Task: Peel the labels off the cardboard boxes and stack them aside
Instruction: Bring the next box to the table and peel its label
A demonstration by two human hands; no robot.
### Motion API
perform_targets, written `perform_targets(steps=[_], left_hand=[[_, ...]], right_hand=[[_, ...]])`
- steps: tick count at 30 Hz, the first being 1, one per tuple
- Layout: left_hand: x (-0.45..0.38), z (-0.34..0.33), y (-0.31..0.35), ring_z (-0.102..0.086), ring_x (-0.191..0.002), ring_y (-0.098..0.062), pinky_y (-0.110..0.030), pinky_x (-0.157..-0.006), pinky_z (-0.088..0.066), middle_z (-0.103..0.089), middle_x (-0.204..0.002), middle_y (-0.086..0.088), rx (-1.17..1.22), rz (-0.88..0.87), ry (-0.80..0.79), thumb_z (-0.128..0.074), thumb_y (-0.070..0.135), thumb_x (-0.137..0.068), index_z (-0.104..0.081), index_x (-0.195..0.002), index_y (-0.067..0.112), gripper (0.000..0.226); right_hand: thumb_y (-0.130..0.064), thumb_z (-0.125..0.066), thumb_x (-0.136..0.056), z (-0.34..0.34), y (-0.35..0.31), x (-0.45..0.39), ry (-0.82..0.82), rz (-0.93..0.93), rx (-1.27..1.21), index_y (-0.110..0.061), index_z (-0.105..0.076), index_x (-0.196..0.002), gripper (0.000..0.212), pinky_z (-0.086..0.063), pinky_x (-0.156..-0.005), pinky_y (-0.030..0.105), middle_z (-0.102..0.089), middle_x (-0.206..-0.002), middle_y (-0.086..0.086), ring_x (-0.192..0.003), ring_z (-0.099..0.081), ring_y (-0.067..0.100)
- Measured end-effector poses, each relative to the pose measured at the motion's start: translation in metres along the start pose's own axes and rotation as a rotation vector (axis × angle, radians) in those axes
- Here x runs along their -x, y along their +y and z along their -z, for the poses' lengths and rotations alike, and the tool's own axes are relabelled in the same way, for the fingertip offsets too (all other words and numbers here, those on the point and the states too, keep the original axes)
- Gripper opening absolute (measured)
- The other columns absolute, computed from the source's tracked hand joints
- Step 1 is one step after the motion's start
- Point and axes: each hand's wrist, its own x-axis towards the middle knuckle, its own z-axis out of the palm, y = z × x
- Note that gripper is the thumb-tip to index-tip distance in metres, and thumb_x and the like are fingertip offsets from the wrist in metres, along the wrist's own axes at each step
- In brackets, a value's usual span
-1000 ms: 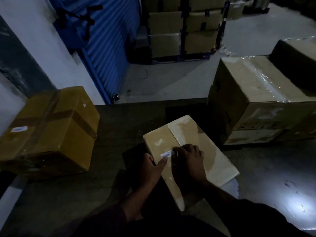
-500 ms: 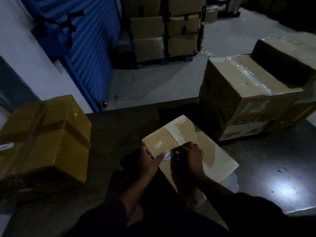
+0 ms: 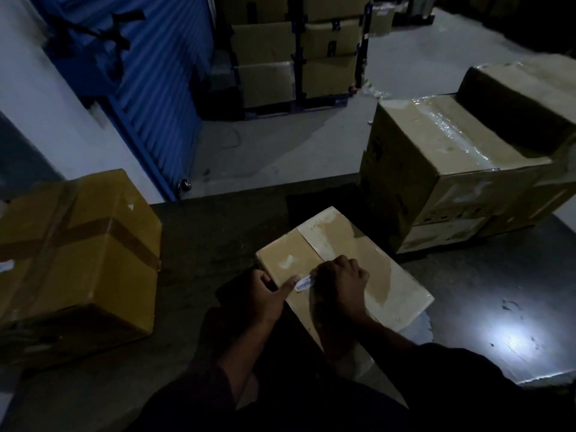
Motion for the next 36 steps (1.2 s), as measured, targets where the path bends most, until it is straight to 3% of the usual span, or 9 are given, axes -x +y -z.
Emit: perform_targets(steps=[6,8,12,17,24,30,36], left_hand=[[0.001,-0.002,-0.002,-0.045,-0.065,-0.012,-0.03,-0.058,-0.033,-0.045,-0.075,0.006,0.019,-0.013,0.016,-0.086,0.044,-0.069,-0.038,-0.08,0.022,0.054],[0.001,-0.002,-0.003,-0.044,-0.064,-0.01,-0.029,-0.057,-0.032,-0.044,-0.075,0.006,0.022,-0.016,0.009,-0.086,0.044,-0.069,-0.039,-0.081,0.022,0.053],[0.001,-0.001,-0.002,-0.044,-0.066,-0.011,-0.029,-0.057,-0.033,-0.044,-0.077,0.006,0.028,-0.014,0.009,-0.086,0.042,-0.07,-0.041,-0.085,0.018,0.053],[0.001,0.0,-0.002,-0.046,-0.068,-0.01,-0.028,-0.058,-0.032,-0.047,-0.08,0.007,0.01,-0.001,-0.003,-0.084,0.045,-0.071,-0.042,-0.087,0.02,0.052],[0.002,-0.002,-0.003,-0.04,-0.064,-0.01,-0.029,-0.057,-0.03,-0.041,-0.075,0.007,0.054,-0.053,0.013,-0.085,0.04,-0.073,-0.037,-0.083,0.019,0.053],[0.001,-0.001,-0.005,-0.043,-0.065,-0.008,-0.029,-0.058,-0.032,-0.045,-0.077,0.007,0.053,-0.029,0.011,-0.085,0.044,-0.07,-0.04,-0.086,0.017,0.055],[0.002,-0.001,-0.005,-0.044,-0.067,-0.009,-0.029,-0.058,-0.033,-0.046,-0.08,0.006,0.068,-0.037,0.005,-0.085,0.042,-0.072,-0.04,-0.088,0.016,0.055]], right_hand=[[-0.045,-0.06,-0.083,-0.002,0.015,-0.001,-0.038,0.068,-0.165,-0.035,-0.062,-0.089,0.012,-0.028,-0.083,0.034,-0.05,-0.092,-0.015,-0.093,-0.045,0.012],[-0.047,-0.056,-0.083,0.004,0.015,0.001,-0.026,0.105,-0.214,-0.032,-0.065,-0.096,0.022,-0.028,-0.082,0.034,-0.055,-0.095,-0.012,-0.093,-0.046,0.012],[-0.036,-0.063,-0.085,0.004,0.013,0.002,-0.039,0.114,-0.139,-0.036,-0.069,-0.099,0.014,-0.033,-0.086,0.037,-0.057,-0.099,-0.011,-0.097,-0.048,0.014],[-0.04,-0.062,-0.083,-0.002,0.014,0.004,-0.014,0.074,-0.132,-0.038,-0.066,-0.09,0.009,-0.035,-0.086,0.035,-0.052,-0.093,-0.02,-0.09,-0.042,0.005],[-0.031,-0.067,-0.084,0.009,0.017,0.005,-0.026,0.163,-0.218,-0.035,-0.068,-0.103,0.019,-0.031,-0.083,0.037,-0.059,-0.101,-0.007,-0.098,-0.048,0.016],[-0.032,-0.067,-0.086,0.009,0.015,0.004,-0.043,0.135,-0.139,-0.03,-0.069,-0.098,0.012,-0.026,-0.083,0.033,-0.058,-0.103,-0.005,-0.101,-0.047,0.019],[-0.036,-0.067,-0.082,0.006,0.019,0.001,-0.09,0.118,-0.141,-0.03,-0.067,-0.099,0.018,-0.032,-0.086,0.041,-0.055,-0.104,-0.003,-0.102,-0.046,0.022]])
